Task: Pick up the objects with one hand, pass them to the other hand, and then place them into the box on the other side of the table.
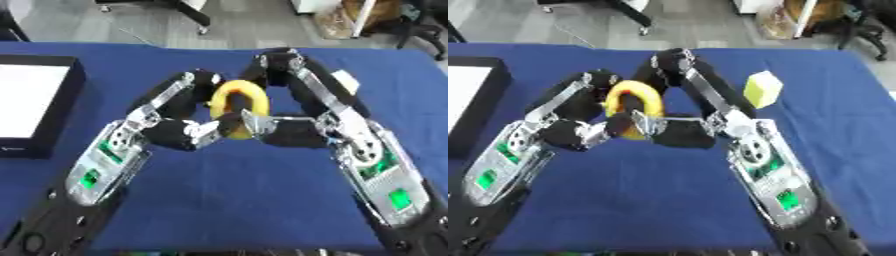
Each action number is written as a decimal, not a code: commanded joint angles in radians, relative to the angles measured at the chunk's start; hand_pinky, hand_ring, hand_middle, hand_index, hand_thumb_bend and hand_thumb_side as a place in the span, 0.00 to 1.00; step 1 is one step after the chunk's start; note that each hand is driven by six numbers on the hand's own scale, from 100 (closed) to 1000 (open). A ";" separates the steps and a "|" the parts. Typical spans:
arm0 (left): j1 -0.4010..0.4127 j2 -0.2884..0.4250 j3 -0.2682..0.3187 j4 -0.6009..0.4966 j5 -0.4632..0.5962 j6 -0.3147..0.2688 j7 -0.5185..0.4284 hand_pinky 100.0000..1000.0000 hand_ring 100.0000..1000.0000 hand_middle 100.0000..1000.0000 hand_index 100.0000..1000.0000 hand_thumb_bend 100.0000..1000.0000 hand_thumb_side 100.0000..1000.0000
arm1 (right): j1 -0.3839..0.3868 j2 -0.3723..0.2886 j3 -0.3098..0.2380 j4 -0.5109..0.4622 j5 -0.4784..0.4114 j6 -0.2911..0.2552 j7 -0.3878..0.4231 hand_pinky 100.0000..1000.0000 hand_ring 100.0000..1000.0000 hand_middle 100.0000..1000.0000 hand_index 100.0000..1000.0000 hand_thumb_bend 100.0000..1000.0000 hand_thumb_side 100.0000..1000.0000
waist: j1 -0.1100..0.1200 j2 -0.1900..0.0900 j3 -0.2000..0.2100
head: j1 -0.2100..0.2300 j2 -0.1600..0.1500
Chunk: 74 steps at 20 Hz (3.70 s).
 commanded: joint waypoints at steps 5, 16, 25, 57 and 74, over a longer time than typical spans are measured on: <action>-0.012 0.000 0.014 0.029 -0.011 0.000 0.016 0.26 0.28 0.23 0.37 0.23 0.31 | -0.017 -0.002 -0.019 -0.051 0.017 -0.051 0.005 0.46 0.48 0.49 0.61 0.30 0.30 | 0.002 -0.016 -0.003 | 0.003 -0.002; -0.010 -0.003 0.015 0.046 -0.016 -0.007 0.023 0.27 0.28 0.23 0.37 0.23 0.31 | -0.020 0.001 -0.026 -0.051 0.008 -0.055 -0.026 0.48 0.50 0.52 0.65 0.33 0.36 | 0.001 -0.016 -0.005 | 0.004 -0.002; 0.003 0.005 0.043 0.056 -0.021 -0.018 0.052 0.27 0.28 0.23 0.37 0.23 0.31 | -0.037 0.003 -0.064 -0.051 0.018 -0.097 -0.095 0.51 0.53 0.54 0.67 0.33 0.37 | 0.000 -0.018 -0.004 | 0.006 -0.002; 0.177 0.444 0.547 0.324 -0.222 0.030 0.683 0.27 0.29 0.25 0.39 0.27 0.27 | 0.051 -0.049 -0.139 -0.051 0.044 -0.087 -0.201 0.49 0.51 0.53 0.66 0.30 0.34 | 0.026 -0.032 0.012 | 0.170 -0.036; 0.075 0.516 0.510 0.801 -0.357 0.104 0.661 0.50 0.55 0.57 0.68 0.47 0.45 | 0.052 -0.052 -0.131 -0.051 0.034 -0.089 -0.179 0.49 0.51 0.53 0.66 0.30 0.34 | 0.027 -0.035 -0.004 | 0.181 -0.064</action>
